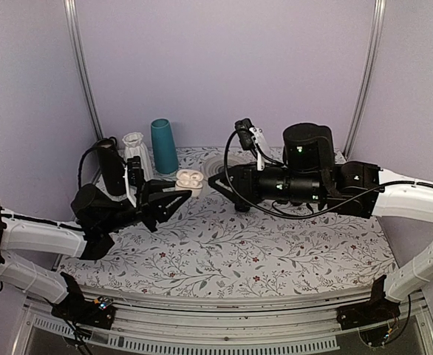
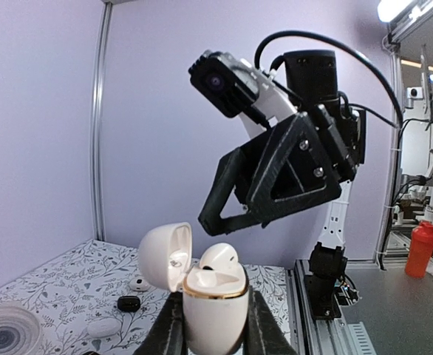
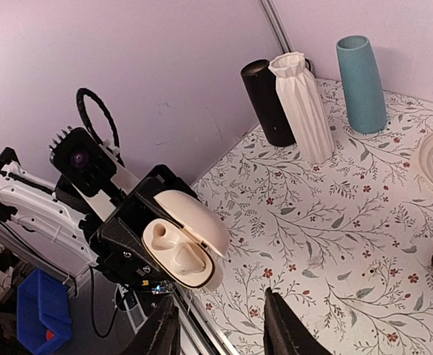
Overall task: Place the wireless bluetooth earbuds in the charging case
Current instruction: Adjust the right earbud in the right side groove of the charging case.
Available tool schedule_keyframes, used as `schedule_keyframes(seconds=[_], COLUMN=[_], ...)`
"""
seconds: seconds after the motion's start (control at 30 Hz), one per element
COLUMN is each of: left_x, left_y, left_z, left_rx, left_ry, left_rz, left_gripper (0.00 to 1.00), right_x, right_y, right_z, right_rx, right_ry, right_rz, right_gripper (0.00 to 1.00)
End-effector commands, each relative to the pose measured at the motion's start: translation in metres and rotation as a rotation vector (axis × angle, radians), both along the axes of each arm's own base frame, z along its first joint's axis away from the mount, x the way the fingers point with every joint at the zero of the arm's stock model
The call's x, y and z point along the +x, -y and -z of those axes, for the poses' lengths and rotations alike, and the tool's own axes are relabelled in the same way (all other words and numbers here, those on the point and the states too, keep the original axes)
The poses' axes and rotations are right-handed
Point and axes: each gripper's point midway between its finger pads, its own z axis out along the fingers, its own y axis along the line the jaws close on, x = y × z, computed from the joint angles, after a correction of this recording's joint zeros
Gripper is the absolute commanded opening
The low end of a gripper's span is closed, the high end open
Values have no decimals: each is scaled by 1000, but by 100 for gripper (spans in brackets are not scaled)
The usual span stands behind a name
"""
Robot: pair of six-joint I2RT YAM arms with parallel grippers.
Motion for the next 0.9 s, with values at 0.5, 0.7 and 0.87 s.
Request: schedule_keyframes(seconds=[0.5,0.7,0.87], left_x=[-8,-14,-17], left_y=[-9,-5,-4], left_z=[-15,-17,-18], left_rx=[-70,-65,-61], left_ry=[95,96,92], left_rz=[-82,-37,-20], left_gripper=[0,0,0], right_x=[2,3,2], right_y=[-15,-22,-26], right_z=[-16,-15,-16], right_rx=[297,272,265], right_ry=[-149,-101,-62], right_rz=[-104,-151,-178], right_gripper=[43,43,43])
